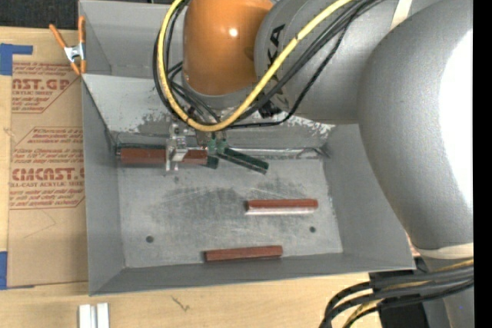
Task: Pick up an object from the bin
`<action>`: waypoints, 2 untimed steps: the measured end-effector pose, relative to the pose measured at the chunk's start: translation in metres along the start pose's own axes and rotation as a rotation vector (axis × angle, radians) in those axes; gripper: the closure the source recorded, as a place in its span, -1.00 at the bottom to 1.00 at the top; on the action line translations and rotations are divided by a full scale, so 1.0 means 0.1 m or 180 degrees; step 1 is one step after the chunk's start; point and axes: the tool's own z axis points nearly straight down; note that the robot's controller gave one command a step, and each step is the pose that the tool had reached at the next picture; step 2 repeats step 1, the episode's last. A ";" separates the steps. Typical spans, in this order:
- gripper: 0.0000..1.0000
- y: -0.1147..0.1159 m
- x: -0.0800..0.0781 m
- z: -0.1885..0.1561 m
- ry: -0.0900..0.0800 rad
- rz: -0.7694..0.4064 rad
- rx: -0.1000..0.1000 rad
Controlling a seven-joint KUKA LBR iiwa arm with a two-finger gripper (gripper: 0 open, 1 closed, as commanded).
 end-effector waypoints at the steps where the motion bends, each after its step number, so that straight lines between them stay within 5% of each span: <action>1: 1.00 -0.04 0.01 -0.38 0.0012 -0.0314 0.0007; 2: 1.00 -0.04 0.01 -0.38 0.0012 -0.0314 0.0007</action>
Offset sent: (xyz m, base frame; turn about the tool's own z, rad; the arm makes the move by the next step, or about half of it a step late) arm -0.0155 -0.0445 0.1701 -0.4590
